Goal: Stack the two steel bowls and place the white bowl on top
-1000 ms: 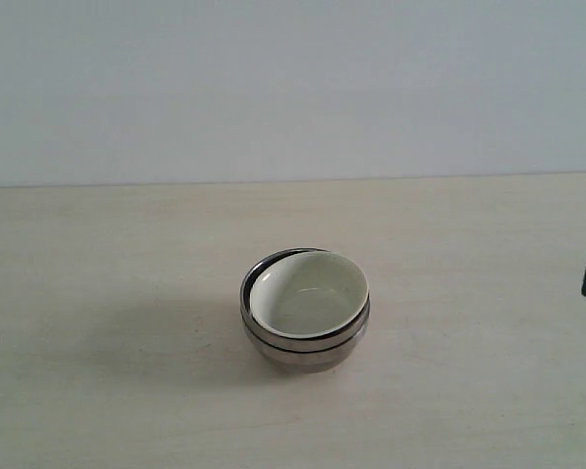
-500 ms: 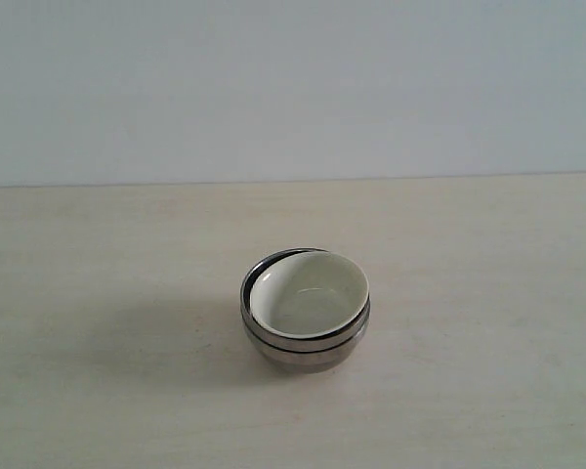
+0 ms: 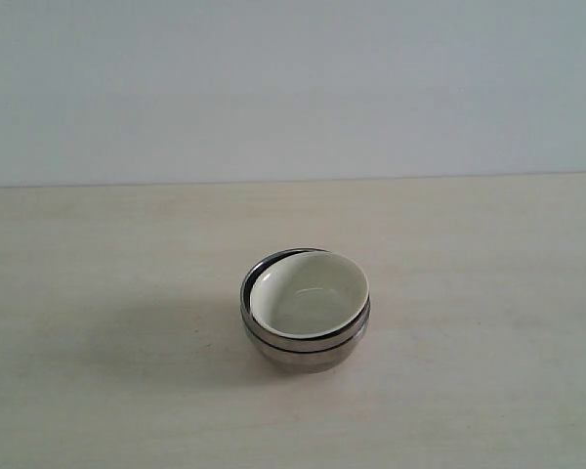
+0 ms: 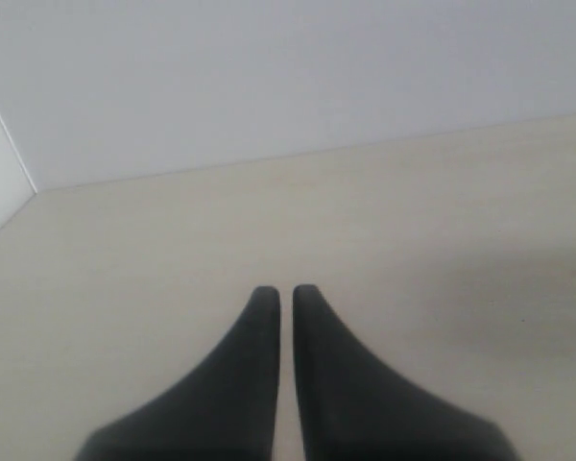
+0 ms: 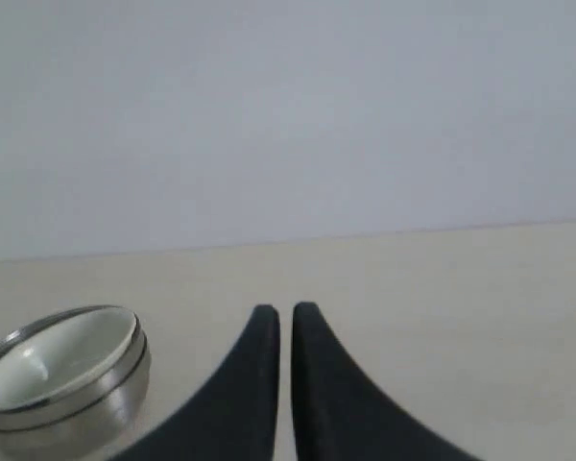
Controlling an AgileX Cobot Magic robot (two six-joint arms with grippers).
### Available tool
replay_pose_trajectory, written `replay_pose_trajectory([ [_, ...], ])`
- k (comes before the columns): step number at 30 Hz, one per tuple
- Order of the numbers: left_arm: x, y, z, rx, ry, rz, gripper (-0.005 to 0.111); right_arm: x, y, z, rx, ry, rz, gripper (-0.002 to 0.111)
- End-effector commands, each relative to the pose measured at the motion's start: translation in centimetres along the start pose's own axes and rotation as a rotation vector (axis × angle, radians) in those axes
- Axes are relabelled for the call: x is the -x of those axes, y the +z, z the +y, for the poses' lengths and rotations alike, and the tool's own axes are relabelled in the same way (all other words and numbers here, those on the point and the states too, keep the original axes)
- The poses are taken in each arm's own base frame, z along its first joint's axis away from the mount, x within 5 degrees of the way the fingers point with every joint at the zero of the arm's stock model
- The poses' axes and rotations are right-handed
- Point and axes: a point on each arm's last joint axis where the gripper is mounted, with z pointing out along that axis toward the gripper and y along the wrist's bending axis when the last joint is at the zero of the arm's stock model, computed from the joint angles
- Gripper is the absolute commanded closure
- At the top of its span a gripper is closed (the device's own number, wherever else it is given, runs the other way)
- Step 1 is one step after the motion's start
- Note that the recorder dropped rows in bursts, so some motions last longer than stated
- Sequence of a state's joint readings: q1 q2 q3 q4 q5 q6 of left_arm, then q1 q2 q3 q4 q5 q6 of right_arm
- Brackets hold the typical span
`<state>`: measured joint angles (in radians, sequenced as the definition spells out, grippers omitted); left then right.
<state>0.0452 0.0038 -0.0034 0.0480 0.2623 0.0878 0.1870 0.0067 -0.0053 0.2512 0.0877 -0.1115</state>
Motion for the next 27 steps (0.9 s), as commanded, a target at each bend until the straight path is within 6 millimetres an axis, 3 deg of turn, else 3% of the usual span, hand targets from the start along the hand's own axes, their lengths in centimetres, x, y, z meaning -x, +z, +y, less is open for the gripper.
replay_pose_trajectory([
  [1, 0.0, 0.0, 0.0, 0.001, -0.017, -0.008, 0.103, -1.2, -0.1, 0.0, 0.004, -0.112, 0.113, 0.107],
  [7, 0.0, 0.0, 0.0, 0.001, -0.017, -0.008, 0.103, -2.3, -0.3, -0.2, 0.002, -0.211, 0.237, 0.107],
  [27, 0.0, 0.0, 0.0, 0.001, -0.017, -0.008, 0.103, -2.5, -0.4, -0.5, -0.048, -0.049, 0.263, 0.107],
])
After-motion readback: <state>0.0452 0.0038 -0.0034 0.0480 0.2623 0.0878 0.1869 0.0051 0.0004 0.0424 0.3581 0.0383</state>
